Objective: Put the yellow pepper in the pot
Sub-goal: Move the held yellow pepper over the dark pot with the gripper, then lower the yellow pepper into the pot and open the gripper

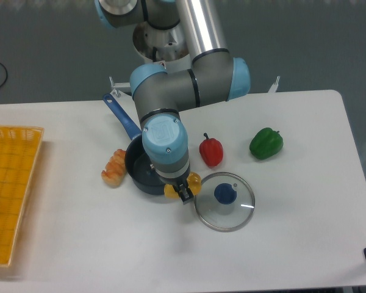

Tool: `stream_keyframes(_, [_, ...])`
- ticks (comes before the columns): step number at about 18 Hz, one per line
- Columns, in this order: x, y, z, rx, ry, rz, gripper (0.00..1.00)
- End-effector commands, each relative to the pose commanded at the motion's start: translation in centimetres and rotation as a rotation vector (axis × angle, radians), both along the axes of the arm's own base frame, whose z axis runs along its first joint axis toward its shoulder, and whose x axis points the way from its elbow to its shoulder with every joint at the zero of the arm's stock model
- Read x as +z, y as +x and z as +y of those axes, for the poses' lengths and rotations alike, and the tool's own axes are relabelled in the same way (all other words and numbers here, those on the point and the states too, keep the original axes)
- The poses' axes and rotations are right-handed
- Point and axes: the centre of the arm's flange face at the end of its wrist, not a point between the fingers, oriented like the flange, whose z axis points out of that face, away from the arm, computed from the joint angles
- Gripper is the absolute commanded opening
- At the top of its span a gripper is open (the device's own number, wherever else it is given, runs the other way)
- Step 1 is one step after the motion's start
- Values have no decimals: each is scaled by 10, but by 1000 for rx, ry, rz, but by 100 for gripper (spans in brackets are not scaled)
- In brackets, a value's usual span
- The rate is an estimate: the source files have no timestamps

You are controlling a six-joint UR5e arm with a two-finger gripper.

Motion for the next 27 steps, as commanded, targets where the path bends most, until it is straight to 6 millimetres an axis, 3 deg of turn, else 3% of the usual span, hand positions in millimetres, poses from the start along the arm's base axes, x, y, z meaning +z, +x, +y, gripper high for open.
stream_keyframes(4, [0,1,-14,-18,-5,-8,60])
stream_keyframes(9, [-1,3,-16,-19,-14,-5,60])
stream_keyframes(16, [13,13,-18,-26,1,-1,60])
stream_keyframes(22, [7,50,-22,-69,-20,-19,60])
stream_keyframes(27, [-18,79,-22,-113,-79,-31,60])
